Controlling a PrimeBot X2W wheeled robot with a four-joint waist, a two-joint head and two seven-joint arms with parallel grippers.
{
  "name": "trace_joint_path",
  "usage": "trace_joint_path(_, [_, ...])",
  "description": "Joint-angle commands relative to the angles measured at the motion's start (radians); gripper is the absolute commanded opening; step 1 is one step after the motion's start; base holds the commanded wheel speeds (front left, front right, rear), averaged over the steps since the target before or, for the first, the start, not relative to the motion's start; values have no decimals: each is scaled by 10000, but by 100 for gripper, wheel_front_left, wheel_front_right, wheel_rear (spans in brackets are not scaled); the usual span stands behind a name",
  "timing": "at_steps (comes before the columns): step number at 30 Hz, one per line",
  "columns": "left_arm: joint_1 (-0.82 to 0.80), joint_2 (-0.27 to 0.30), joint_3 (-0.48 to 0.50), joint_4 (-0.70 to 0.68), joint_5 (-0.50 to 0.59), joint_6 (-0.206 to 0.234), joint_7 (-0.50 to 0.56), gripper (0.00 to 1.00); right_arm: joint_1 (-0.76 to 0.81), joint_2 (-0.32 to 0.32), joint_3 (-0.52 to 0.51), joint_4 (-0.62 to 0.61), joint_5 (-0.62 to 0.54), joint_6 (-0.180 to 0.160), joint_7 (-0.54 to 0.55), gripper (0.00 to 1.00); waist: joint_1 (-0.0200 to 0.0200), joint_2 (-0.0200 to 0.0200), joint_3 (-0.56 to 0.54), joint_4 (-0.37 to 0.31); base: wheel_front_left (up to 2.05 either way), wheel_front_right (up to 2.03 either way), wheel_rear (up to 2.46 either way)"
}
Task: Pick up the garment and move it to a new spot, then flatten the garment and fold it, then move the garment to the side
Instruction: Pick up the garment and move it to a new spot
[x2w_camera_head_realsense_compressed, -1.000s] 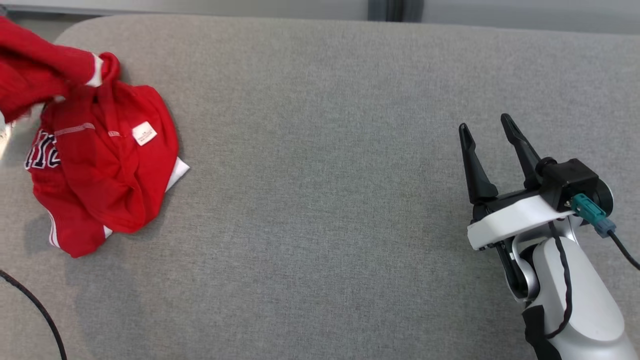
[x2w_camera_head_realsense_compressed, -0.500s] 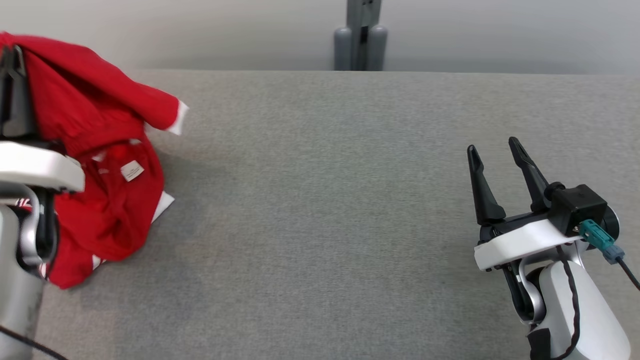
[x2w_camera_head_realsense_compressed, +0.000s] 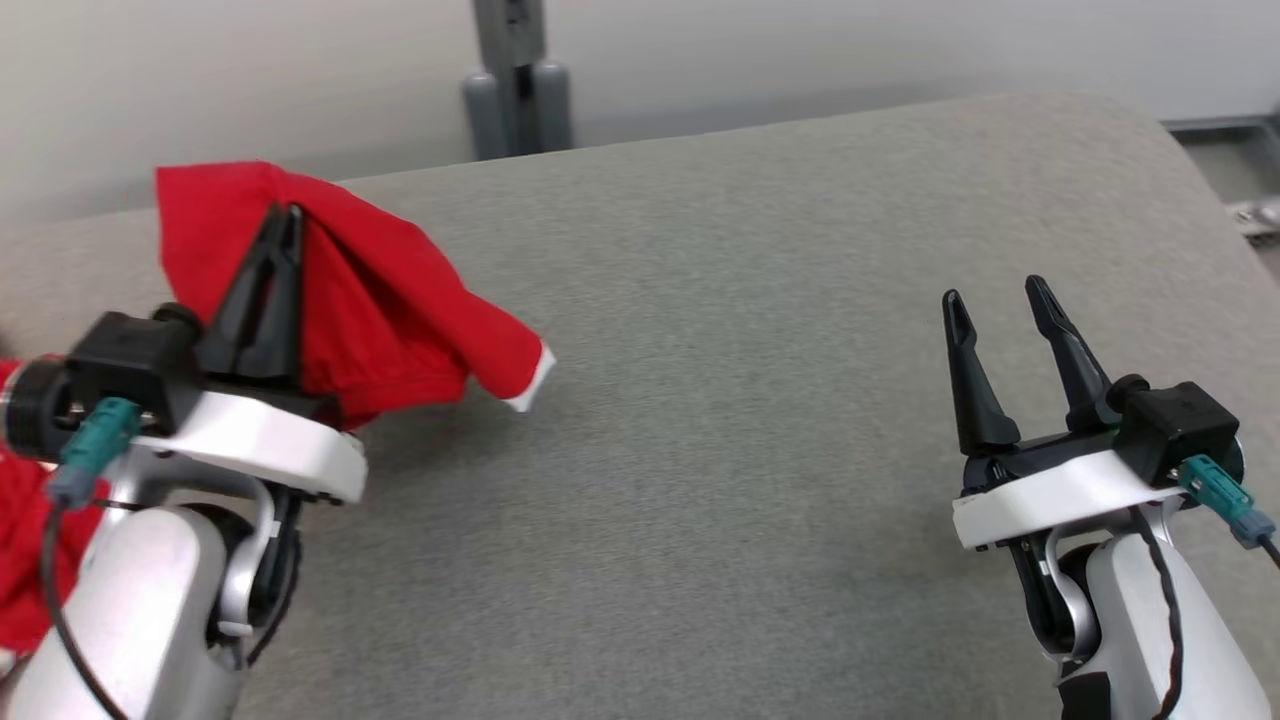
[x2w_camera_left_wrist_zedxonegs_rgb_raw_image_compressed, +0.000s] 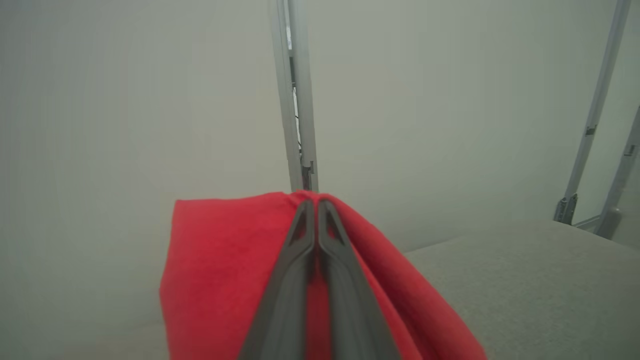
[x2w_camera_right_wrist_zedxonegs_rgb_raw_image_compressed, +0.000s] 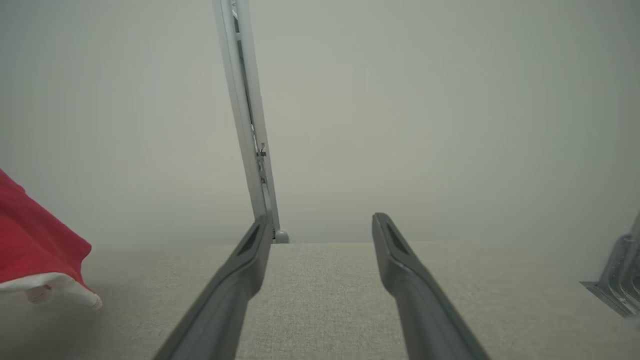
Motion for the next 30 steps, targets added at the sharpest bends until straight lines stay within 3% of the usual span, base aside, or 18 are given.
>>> trace_joint_path(1, [-100, -118, -241, 160, 45, -100, 58, 0, 82, -67, 3, -91, 114, 5, -41, 100, 0, 0, 294, -878, 0, 0, 0])
trace_joint_path(17, [-1403, -1853, -3111, 2992, 499, -1734, 441, 0, 264, -63, -160, -168, 857, 5, -116, 100, 0, 0, 1347, -2470, 0, 0, 0])
trace_joint_path(18, [-1539, -2105, -3325, 3452, 443, -1963, 430, 44, 250, -63, -201, -211, 895, 5, -121, 100, 0, 0, 1439, -2494, 0, 0, 0])
trace_joint_path(19, [-1624, -2223, -3369, 3624, 398, -2025, 341, 100, 249, -65, -244, -239, 912, 5, -122, 100, 0, 0, 1471, -2474, 0, 0, 0])
trace_joint_path(25, [-1874, -2620, -3499, 3909, 383, -2233, -408, 100, 339, -66, -590, -339, 782, 5, -124, 100, 0, 0, 1374, -2037, 0, 0, 0])
trace_joint_path(30, [-1558, -2520, -3106, 3197, 226, -1925, -1067, 100, 422, -68, -712, -349, 675, 5, -122, 100, 0, 0, 1078, -1476, 0, 0, 0])
